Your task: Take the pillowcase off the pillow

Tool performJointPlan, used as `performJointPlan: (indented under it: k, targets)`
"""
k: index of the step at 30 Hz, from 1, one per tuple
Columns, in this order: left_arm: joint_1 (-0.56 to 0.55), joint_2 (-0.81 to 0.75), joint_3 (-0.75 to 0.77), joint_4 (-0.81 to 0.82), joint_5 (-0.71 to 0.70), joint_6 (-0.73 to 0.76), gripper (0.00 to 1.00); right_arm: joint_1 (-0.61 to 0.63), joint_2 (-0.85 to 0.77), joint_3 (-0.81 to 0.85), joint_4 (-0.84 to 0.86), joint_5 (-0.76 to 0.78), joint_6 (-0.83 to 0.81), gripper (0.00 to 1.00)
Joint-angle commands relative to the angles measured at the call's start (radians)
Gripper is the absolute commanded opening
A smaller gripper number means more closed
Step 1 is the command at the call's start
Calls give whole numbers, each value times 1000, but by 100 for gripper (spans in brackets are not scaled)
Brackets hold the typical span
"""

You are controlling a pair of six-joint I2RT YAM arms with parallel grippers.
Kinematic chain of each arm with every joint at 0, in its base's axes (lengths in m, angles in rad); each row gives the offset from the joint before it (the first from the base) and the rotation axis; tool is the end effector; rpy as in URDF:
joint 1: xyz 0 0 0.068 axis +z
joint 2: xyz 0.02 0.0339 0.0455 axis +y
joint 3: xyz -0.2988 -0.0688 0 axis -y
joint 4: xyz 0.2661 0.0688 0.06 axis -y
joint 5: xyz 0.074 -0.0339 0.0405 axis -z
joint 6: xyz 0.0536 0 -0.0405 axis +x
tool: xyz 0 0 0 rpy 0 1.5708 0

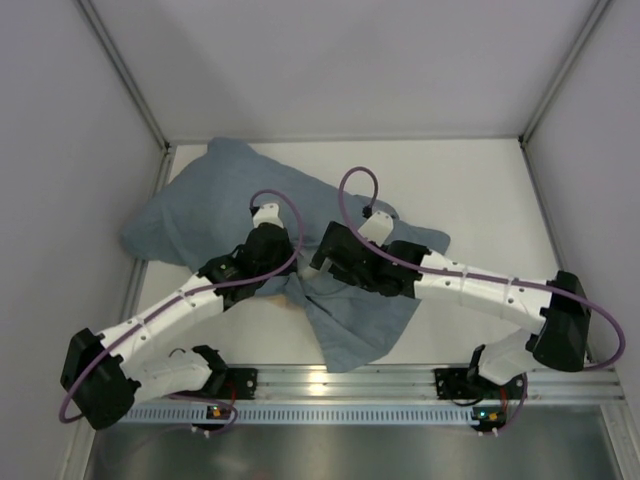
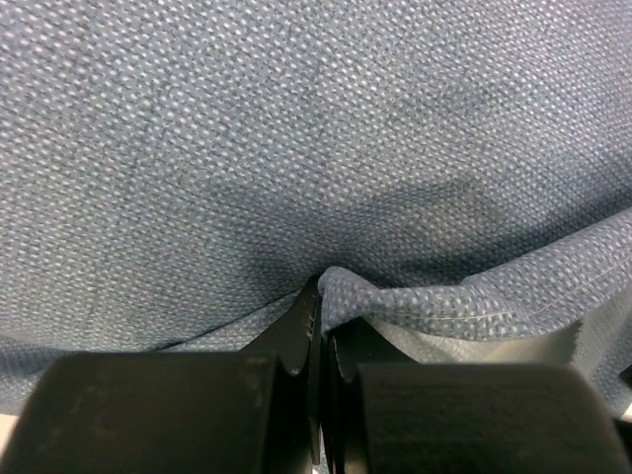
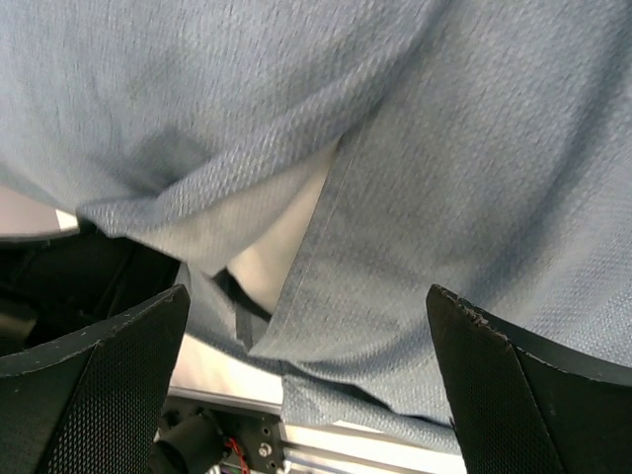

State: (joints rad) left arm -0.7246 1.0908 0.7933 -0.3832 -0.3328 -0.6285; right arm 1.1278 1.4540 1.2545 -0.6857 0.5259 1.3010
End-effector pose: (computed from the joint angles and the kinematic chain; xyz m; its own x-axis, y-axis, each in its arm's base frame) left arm 0.1995 -0.1532 0.2794 -0.6377 -0.1776 -0.7495 0.0759 0.9538 -0.2906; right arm 0.1675 0.2903 0.3232 -0.7102 0.4477 -0.5433 0.1478 0.8494 0.5067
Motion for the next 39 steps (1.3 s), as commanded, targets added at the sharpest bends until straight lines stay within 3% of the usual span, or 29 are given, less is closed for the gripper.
performJointPlan:
  k: [1,23,33,39]
  targets:
    - [14,6,-2,63,46,4,0,46,-8,16,-20,43,-8,99]
    - [17,-49,-42,79,112,-10,0,24,128,37,-48,72,43,99]
    - [17,-51,-55,83,107,-16,0,24,100,-3,-48,71,47,91]
    - [17,-57,-54,81,103,-10,0,26,80,-29,-46,57,53,78]
